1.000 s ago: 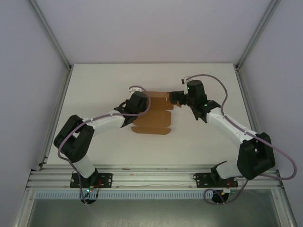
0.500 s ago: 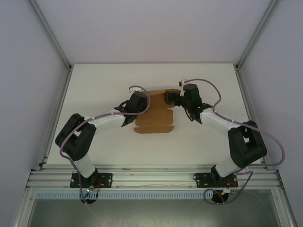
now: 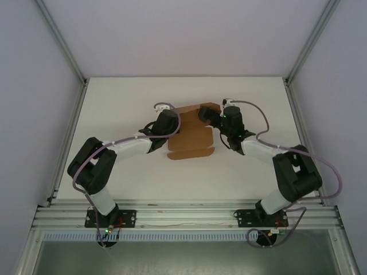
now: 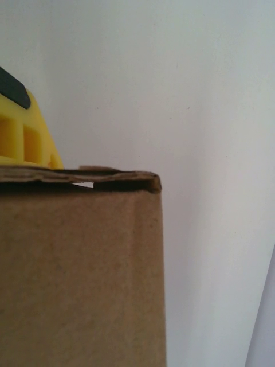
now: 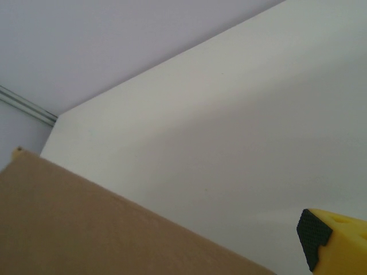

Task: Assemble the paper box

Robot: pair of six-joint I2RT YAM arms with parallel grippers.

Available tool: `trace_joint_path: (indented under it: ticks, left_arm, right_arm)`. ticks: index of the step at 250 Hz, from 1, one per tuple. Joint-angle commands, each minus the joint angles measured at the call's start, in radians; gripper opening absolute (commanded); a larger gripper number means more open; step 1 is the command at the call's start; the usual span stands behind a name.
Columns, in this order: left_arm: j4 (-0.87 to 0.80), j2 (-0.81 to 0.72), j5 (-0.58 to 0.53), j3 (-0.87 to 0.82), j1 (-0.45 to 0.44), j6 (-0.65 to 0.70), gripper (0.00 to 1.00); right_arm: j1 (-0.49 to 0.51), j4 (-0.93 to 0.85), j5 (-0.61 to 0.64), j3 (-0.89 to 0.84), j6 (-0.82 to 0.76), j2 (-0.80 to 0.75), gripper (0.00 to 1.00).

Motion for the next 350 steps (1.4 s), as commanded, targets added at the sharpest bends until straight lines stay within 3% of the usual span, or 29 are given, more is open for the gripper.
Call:
trace_joint_path:
  ticks: [1,40,82,176,243,308,334,350]
  left_arm:
    - [0.009,-0.043,-0.034,0.021,0.013,-0.025,0.0]
    - [0.032,-0.067,-0.027,0.008,0.03,-0.021,0.0]
    - [0.038,-0.082,-0.032,0.007,0.032,0.008,0.0]
    - [0.05,-0.094,-0.01,-0.019,0.032,0.019,0.0]
    - [0.082,-0.086,0.008,-0.03,0.032,-0.006,0.0]
    - [0.114,-0.089,0.017,-0.042,0.031,-0.013,0.0]
    - [0.13,-0.093,0.024,-0.051,0.031,-0.019,0.0]
    - [0.144,-0.094,0.031,-0.057,0.03,-0.018,0.0]
  right_arm:
    - [0.001,-0.11,0.135,-0.05,-0.079,-0.135,1.0]
    - [-0.004,-0.267,0.227,-0.098,-0.144,-0.256,1.0]
    - [-0.007,-0.394,0.251,-0.066,-0.162,-0.251,1.0]
    - [-0.019,-0.225,0.301,-0.029,-0.128,-0.152,1.0]
    - [-0.019,-0.117,0.002,-0.003,-0.128,-0.084,1.0]
    - [-0.02,-0.073,-0.185,0.049,-0.061,0.007,0.98]
    - [-0.02,-0.069,-0.235,0.07,-0.023,0.035,0.92]
    - [-0.019,-0.052,-0.277,0.076,0.008,0.048,0.8]
